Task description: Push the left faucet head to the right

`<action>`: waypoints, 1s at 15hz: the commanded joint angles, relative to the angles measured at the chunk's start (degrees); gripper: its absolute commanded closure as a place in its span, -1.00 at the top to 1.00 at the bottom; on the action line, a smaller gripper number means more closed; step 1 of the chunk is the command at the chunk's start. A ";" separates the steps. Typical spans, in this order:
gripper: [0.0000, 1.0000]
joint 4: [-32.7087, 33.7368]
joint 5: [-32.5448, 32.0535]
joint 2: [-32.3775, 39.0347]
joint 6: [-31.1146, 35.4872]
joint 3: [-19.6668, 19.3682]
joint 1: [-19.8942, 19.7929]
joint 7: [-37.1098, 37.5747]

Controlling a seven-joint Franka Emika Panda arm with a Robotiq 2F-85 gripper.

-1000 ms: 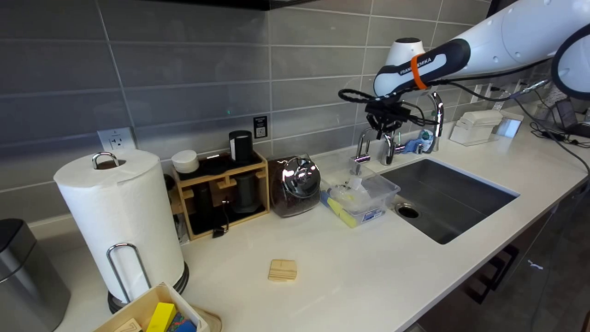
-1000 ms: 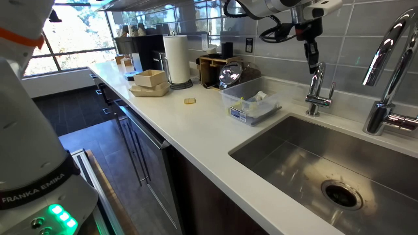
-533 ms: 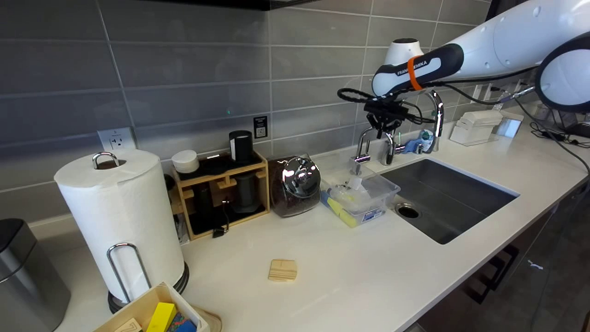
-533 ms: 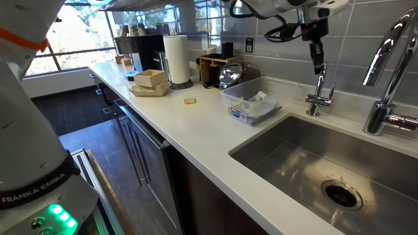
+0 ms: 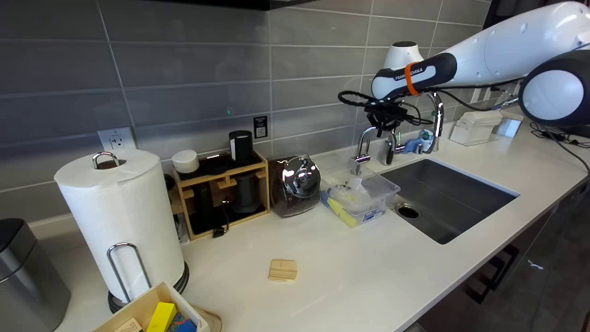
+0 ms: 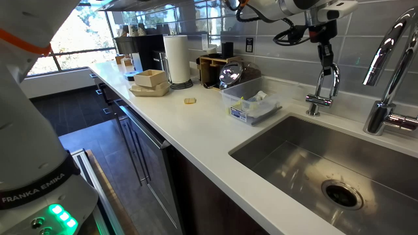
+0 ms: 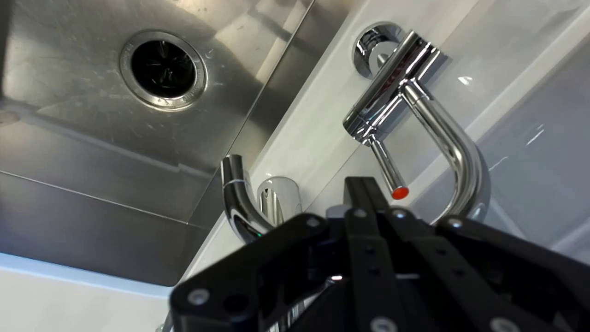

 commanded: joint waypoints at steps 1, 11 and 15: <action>-1.00 8.14 -0.17 5.45 1.40 0.18 -2.10 -1.11; -1.00 -1.47 0.46 -6.54 -18.06 1.67 -1.65 -13.57; -1.00 -3.71 1.79 -11.16 -27.84 2.69 -2.81 -22.52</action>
